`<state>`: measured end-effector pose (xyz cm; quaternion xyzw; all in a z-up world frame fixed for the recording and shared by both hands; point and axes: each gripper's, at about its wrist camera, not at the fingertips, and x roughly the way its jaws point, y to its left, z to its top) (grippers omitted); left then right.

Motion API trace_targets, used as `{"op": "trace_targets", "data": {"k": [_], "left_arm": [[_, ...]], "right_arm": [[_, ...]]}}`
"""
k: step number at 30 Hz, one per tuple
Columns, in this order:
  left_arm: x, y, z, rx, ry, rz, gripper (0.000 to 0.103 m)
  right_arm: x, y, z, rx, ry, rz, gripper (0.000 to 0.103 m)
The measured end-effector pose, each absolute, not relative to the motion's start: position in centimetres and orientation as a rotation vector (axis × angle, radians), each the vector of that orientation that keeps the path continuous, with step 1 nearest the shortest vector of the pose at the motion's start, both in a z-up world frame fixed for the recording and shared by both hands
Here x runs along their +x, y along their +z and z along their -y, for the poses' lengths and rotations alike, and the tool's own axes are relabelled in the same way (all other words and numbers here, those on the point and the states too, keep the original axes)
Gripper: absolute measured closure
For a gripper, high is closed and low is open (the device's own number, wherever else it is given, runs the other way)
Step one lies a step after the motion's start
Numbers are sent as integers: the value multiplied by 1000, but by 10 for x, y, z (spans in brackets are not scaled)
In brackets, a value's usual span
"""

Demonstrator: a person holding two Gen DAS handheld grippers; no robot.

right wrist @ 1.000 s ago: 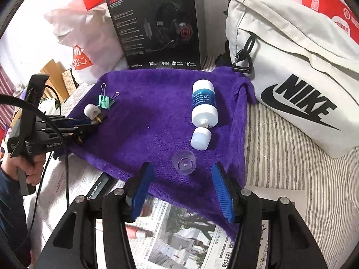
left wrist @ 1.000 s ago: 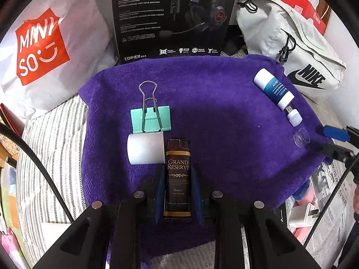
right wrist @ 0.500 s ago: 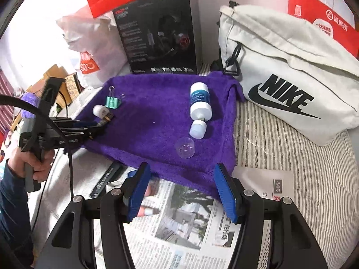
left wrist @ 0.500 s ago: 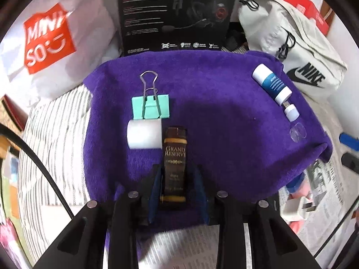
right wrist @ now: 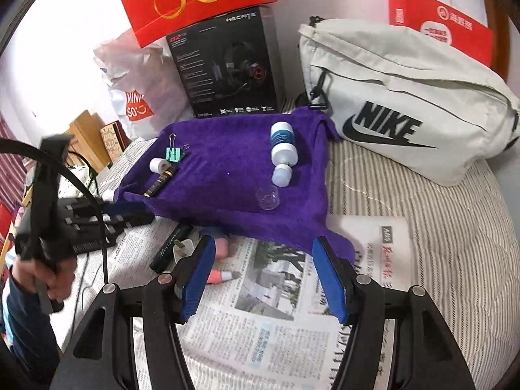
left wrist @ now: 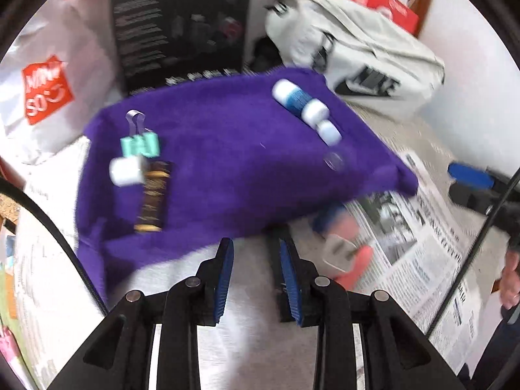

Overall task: Organize rigid objects
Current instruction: 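Open the left tool to release the box on the towel, then grasp the black Horizon case with the left tool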

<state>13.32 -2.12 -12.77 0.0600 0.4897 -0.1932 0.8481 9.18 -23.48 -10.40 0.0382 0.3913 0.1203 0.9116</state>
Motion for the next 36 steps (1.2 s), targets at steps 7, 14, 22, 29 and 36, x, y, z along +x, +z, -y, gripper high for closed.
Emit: {"op": "trace_targets", "data": {"k": [7,14,22,29,36], "left_arm": [[133,-150,39,159,-411,-1084,74],[124,-155,45,240,-388,-1048,79],[130,-156,45,237,-377,-1052,79],[128,-156,35,236,-364,-1041,82],[111,-155,-12,174,-285,-1050,82]], "right_arm": [[79,-105,259,104,192,-805,41],[79,-112,267,127,175,-820,41],[81,-121,260,121,199,-845,41],[83,-132,243,88,254,-874,41],[90,-150,203,12,359,-905,41]]}}
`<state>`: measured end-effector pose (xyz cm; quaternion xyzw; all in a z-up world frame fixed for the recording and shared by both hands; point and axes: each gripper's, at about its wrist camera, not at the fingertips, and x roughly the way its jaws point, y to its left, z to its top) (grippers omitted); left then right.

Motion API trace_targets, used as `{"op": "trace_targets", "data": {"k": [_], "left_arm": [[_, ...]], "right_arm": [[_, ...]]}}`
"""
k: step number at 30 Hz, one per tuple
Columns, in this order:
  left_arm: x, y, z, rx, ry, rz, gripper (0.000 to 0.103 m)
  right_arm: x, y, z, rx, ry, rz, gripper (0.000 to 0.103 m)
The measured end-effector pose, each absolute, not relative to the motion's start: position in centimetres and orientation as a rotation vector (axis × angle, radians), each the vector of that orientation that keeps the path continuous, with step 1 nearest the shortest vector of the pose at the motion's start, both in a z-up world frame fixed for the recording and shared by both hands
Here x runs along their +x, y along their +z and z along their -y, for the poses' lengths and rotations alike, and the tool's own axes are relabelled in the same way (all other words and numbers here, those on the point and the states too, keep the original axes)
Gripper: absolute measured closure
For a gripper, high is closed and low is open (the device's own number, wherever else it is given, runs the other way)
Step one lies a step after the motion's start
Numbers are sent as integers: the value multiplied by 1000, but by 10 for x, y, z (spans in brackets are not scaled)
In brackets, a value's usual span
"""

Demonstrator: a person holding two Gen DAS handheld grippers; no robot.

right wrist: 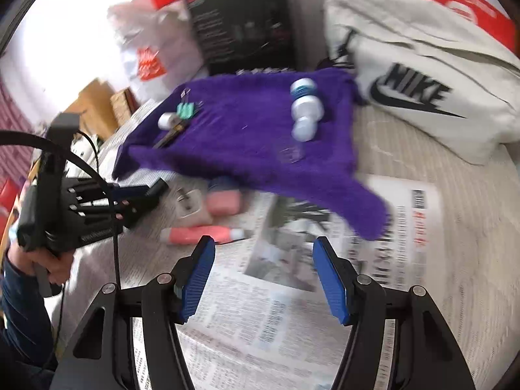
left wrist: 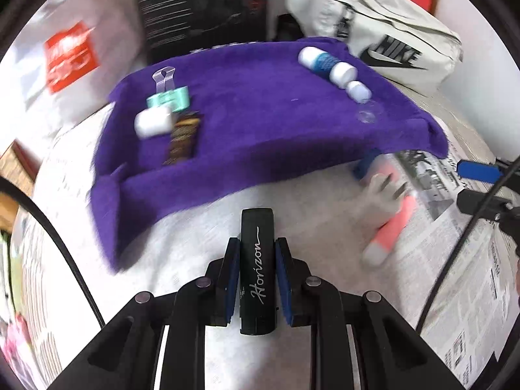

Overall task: Organize rigid objects
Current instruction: 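Grasp the black Horizon case with the left tool, then grasp the white charger plug with the right tool while the left tool carries the case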

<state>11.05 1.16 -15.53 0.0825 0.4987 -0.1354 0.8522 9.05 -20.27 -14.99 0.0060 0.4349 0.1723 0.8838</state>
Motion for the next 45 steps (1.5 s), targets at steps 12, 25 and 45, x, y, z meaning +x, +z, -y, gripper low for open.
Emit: {"op": "trace_targets", "data": {"k": [12,25,45], "left_arm": [[94,-157,-47,86,-270,-1030,82],[89,-157,-60,27,-311,-1014,82],[94,-157,-53,57,-288,-1003,82]], "right_arm": [[104,-161,145,-97,481,-873,50],[120,-173,115,-209,498,-900,69],[103,-161,214,-81,216,-900,75]]}}
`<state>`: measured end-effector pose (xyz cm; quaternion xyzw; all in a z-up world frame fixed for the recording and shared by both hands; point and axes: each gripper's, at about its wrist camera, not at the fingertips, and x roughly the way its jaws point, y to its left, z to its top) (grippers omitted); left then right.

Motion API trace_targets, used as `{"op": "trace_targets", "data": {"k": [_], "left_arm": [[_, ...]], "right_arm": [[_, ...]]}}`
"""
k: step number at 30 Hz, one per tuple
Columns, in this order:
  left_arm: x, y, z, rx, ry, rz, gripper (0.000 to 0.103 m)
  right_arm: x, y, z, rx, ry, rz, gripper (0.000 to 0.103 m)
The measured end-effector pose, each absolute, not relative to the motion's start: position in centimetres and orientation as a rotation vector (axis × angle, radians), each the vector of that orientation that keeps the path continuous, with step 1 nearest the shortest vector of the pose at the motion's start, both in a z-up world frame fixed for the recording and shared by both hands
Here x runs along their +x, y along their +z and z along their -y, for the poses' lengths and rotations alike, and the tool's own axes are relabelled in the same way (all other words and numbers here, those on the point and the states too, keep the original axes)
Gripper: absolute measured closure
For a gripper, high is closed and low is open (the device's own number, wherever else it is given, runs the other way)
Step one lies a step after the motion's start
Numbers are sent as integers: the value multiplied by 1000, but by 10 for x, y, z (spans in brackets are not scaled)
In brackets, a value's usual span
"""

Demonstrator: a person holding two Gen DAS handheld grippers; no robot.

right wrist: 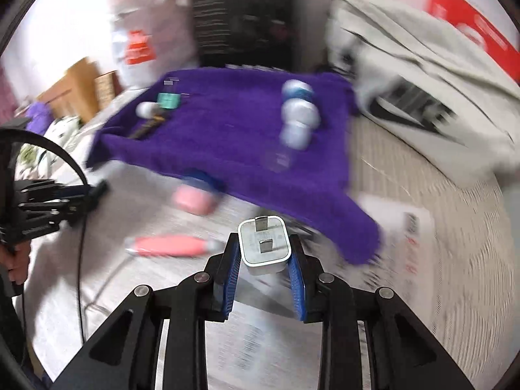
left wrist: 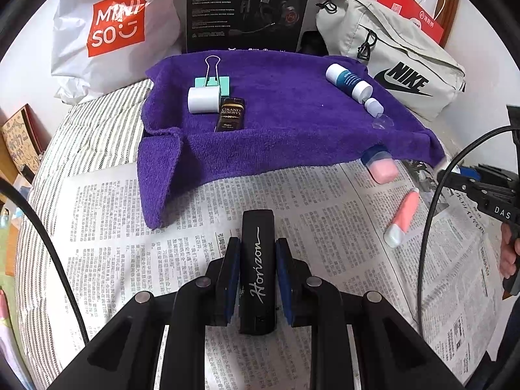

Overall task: Organize rigid objects
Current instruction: 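Grasp the white charger plug with the right tool while the left tool carries the case, then lower the Horizon case beside the box with the left tool while the right tool carries the plug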

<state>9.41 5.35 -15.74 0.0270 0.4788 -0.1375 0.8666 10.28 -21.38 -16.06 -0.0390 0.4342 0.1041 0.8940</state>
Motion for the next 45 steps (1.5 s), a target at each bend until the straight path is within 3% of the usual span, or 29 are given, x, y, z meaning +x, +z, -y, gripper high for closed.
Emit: {"op": "trace_targets", "data": {"k": [25,29,45], "left_arm": [[90,-155,-44,153,-264,-1057,82],[87,-154,-46,169,-248,-1073,74],[73,-152,-50,206,-277,-1073,74]], "right_arm": [[101,-181,226,-37,204,-893,74],[101,-180,226,-35,209,-889,74],[100,-180,224,-42,213,-885,73]]}}
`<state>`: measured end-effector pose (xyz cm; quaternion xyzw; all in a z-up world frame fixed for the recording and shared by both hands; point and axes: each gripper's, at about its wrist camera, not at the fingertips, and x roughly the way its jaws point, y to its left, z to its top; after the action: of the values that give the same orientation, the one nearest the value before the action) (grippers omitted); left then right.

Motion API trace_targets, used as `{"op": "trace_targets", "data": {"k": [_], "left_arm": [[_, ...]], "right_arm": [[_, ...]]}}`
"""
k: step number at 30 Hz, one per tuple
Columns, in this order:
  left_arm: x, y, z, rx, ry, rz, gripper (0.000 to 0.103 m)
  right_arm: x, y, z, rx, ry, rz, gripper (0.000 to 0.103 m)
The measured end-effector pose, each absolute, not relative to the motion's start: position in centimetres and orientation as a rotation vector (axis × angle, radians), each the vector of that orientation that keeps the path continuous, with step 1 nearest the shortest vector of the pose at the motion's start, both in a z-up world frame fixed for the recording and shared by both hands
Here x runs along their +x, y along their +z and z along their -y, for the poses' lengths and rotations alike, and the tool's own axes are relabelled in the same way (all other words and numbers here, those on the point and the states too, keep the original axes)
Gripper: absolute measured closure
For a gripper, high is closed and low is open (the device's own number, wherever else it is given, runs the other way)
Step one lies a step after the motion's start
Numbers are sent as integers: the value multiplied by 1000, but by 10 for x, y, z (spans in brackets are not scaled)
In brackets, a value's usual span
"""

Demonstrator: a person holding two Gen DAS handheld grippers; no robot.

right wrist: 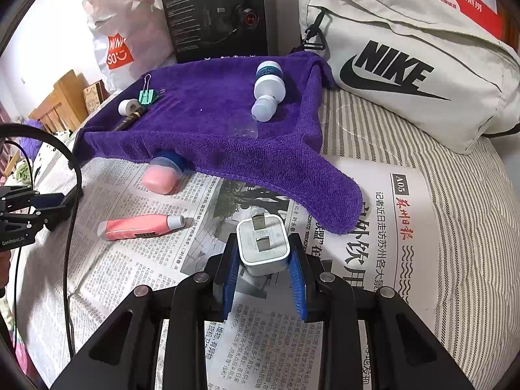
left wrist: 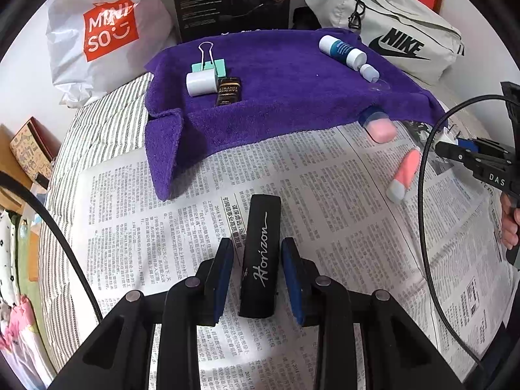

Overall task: Organize rigid objects
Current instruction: 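Lower the Horizon case beside the box with the left tool while the right tool carries the plug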

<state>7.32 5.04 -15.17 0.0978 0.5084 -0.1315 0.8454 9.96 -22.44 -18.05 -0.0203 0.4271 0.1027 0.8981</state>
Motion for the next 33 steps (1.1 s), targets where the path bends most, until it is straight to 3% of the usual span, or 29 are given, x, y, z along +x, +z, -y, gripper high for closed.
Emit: {"op": "trace_targets", "data": {"k": [3,33], "left_arm": [[73,-151,-49,213,-304,-1066,81],[88,-134,-54,110,-353,-1010,82]], "right_arm": [[100,-181,224,-45,213,-884,73],[104,-153,215,-40,314,-865,75]]}}
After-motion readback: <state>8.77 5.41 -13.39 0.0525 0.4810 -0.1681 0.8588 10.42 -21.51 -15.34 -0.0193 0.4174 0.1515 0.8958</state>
